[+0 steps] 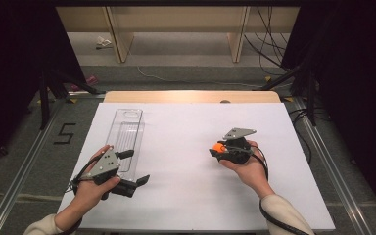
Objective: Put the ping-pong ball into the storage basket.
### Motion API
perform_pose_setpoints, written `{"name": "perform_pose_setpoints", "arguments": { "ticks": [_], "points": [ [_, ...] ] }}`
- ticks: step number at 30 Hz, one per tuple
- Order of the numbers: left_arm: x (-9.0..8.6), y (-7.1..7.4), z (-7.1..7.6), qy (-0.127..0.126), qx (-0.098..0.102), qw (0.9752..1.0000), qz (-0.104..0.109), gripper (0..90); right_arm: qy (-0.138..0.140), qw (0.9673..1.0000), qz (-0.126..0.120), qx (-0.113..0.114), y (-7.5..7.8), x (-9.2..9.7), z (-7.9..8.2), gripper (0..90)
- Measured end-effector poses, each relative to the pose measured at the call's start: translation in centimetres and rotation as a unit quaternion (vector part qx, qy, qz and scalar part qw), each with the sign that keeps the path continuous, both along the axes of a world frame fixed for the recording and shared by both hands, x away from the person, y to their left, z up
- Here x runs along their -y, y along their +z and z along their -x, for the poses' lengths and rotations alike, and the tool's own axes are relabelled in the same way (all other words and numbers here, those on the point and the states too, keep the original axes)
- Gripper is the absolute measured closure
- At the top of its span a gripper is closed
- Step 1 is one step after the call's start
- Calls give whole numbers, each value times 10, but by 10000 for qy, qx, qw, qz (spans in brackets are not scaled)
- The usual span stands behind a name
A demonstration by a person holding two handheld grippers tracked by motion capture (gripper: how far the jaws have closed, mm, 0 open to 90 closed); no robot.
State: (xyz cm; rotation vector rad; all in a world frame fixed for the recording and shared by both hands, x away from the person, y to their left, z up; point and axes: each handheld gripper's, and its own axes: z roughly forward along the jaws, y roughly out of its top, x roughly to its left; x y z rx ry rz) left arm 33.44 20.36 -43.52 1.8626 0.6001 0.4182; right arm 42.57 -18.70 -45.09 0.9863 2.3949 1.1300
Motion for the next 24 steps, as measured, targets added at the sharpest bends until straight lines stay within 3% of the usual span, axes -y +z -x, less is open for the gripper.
{"name": "perform_pose_setpoints", "arguments": {
  "ticks": [24],
  "points": [
    [0, 0, 0, 1, 4, 10000, 5, 23, 155, 9995, -232, 165, 13, -14, 1, 515]
  ]
}}
